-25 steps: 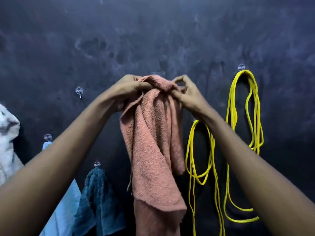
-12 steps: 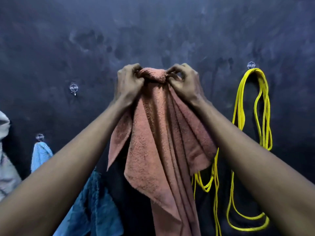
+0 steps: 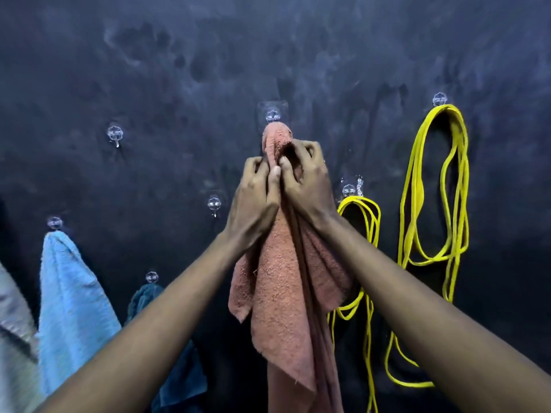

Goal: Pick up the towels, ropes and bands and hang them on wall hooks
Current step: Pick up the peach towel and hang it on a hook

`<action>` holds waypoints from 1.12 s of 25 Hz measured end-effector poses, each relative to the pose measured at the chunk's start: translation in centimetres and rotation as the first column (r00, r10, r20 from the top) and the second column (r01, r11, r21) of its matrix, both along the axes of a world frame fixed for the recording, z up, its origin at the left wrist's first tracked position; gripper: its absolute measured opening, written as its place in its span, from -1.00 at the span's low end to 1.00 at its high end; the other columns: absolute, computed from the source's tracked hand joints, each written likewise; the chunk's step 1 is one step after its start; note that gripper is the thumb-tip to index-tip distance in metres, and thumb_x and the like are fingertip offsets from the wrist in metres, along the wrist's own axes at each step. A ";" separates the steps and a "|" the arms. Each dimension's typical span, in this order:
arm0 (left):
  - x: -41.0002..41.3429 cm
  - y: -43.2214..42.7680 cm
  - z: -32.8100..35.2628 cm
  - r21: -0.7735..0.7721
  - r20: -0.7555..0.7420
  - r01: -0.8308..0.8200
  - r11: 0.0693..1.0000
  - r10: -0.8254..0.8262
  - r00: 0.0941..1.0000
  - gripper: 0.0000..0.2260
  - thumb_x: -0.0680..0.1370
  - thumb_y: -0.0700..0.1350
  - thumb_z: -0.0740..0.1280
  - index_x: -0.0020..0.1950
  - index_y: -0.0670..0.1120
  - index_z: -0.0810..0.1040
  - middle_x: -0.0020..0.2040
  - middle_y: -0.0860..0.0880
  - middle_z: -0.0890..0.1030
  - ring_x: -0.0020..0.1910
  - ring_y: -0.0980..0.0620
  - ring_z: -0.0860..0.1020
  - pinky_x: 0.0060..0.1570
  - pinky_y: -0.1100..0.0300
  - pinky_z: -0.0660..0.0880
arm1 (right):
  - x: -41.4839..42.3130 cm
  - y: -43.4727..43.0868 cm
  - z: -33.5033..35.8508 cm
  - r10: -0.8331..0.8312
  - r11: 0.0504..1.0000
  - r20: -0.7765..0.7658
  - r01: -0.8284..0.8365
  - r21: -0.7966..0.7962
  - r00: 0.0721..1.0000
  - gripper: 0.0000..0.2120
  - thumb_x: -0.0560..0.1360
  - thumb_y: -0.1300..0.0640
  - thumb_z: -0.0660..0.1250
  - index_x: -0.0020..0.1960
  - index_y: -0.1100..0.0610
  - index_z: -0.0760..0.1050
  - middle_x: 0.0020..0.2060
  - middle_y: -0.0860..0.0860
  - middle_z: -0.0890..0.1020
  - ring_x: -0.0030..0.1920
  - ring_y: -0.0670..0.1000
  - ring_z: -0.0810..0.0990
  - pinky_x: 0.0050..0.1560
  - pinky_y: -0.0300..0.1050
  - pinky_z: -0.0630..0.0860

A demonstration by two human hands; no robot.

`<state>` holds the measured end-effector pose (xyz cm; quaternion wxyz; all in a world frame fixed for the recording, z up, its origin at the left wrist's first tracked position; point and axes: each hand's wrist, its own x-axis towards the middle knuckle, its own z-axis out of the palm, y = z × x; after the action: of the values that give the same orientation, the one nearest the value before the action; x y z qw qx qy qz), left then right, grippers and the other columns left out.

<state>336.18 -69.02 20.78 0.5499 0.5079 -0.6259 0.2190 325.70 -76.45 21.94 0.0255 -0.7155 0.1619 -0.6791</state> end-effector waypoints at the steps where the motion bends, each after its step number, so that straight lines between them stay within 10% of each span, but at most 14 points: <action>1: 0.0 0.0 -0.9 -0.014 -0.010 0.015 1.000 -0.015 1.000 -0.76 0.67 -0.08 0.13 0.15 -0.15 0.53 0.09 -0.05 0.44 -0.03 0.14 0.47 0.12 0.21 0.43 | 0.3 0.2 -0.6 0.002 1.000 -0.011 -0.001 0.019 1.000 -0.66 0.54 0.14 0.30 0.30 0.18 0.50 0.12 0.07 0.51 0.11 -0.01 0.53 0.19 -0.21 0.42; 8: 1.1 0.5 -1.4 -0.032 -0.335 0.044 0.999 -0.052 0.941 -0.70 0.54 -0.10 0.38 0.27 -0.04 0.62 0.02 0.04 0.66 -0.01 0.16 0.60 0.10 0.19 0.53 | -0.2 -0.1 -2.2 -0.037 0.999 -0.004 0.038 0.038 0.999 -0.63 0.60 0.07 0.26 0.38 0.13 0.50 0.19 0.04 0.56 0.23 0.00 0.53 0.35 -0.06 0.39; 19: 1.7 2.0 0.2 -0.121 -0.139 -0.018 0.992 0.001 0.990 -0.44 0.56 0.02 0.35 0.53 0.12 0.26 0.18 -0.01 0.45 0.11 0.20 0.45 0.18 0.50 0.31 | -1.5 0.0 -0.4 -0.014 1.000 0.037 0.013 0.021 0.999 -0.57 0.55 0.12 0.29 0.42 0.04 0.43 0.18 0.01 0.54 0.16 -0.09 0.55 0.24 -0.18 0.48; 24: 2.2 0.2 -0.2 -0.076 -0.090 0.035 0.996 -0.042 0.995 -0.69 0.56 -0.10 0.35 0.30 -0.06 0.59 0.17 -0.01 0.56 0.16 0.10 0.53 0.24 0.09 0.47 | -0.5 -0.4 -0.5 -0.018 0.998 -0.005 0.018 -0.052 1.000 -0.65 0.52 0.27 0.29 0.29 0.18 0.56 0.15 0.08 0.58 0.17 -0.05 0.55 0.29 -0.25 0.42; 28: 2.4 0.2 0.2 -0.061 -0.080 0.056 0.997 -0.061 0.995 -0.73 0.55 -0.11 0.37 0.23 -0.10 0.63 0.13 -0.04 0.53 0.13 0.13 0.50 0.24 0.14 0.45 | -0.8 -0.4 -0.3 -0.012 1.000 -0.052 0.012 0.005 0.999 -0.61 0.49 0.30 0.26 0.31 0.21 0.54 0.20 0.10 0.57 0.24 -0.02 0.53 0.34 -0.29 0.36</action>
<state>338.62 -68.87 20.97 0.5960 0.4814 -0.6108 0.2001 324.88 -76.80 21.61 0.0189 -0.7319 0.1685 -0.6600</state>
